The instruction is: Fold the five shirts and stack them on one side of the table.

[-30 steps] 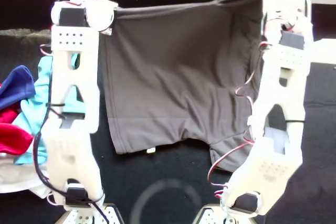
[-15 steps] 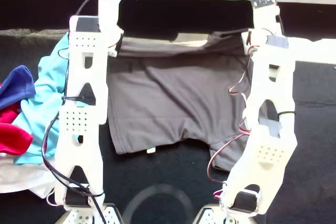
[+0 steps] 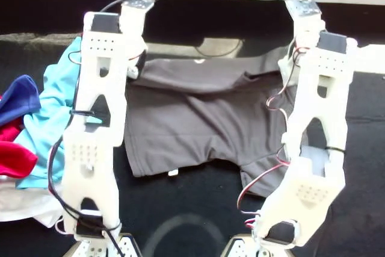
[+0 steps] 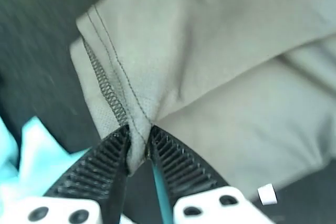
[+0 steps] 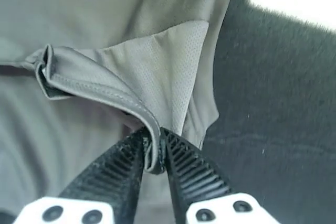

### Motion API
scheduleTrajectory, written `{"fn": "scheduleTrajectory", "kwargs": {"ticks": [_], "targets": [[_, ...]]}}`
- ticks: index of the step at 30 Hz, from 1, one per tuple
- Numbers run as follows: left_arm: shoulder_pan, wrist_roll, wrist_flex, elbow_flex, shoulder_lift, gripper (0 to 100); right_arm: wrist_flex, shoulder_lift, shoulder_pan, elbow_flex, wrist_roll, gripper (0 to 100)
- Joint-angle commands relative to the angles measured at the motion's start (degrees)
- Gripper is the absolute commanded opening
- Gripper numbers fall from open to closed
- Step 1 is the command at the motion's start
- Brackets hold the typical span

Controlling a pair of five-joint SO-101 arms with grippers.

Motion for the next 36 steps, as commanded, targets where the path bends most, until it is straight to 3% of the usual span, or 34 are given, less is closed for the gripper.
{"fn": "scheduleTrajectory", "kwargs": {"ticks": [1, 8, 13, 20, 25, 30, 36], "targets": [[1.19, 0.44, 0.18, 19.03, -17.19, 1, 6.11, -6.46, 1.19, -2.86, 0.70, 0.6], [2.33, 0.44, 0.18, 41.71, -36.53, 1, 13.23, -12.97, 2.51, -1.71, 0.35, 0.6], [5.41, 0.44, -4.75, 54.20, -44.09, 1, 12.70, -23.08, 6.11, 13.23, 1.05, 0.6], [5.93, 0.53, -14.42, 68.18, -45.58, 1, -4.53, -39.69, 13.32, 45.67, 9.14, 0.6], [8.57, 0.53, -17.85, 74.77, -45.58, 1, -11.47, -46.20, 14.29, 60.26, 11.69, 0.6], [11.65, 0.53, -18.11, 76.62, -46.20, 1, -12.44, -50.68, 14.55, 60.53, 11.60, 0.6], [10.95, 0.44, -21.19, 79.43, -45.67, 1, -12.44, -54.11, 20.00, 55.34, 11.78, 0.6]]}}
